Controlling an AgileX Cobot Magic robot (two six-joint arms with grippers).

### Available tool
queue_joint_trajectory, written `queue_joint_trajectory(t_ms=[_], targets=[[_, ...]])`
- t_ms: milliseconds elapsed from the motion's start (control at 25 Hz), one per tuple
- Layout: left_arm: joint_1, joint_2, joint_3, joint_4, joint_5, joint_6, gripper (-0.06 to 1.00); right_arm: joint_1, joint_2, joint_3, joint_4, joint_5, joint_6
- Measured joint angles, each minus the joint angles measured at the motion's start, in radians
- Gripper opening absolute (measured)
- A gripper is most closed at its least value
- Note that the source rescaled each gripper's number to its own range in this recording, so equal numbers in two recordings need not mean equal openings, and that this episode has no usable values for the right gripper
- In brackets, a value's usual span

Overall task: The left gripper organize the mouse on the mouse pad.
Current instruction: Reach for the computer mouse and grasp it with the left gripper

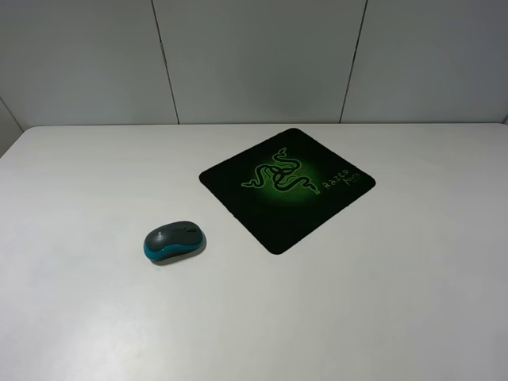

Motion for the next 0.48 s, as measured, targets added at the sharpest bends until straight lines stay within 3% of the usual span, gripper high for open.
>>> queue_joint_trajectory(t_ms=[480], targets=[[0.0, 0.0, 0.0, 0.0, 0.0, 0.0, 0.99, 0.0, 0.0, 0.0, 0.0, 0.0, 0.0]])
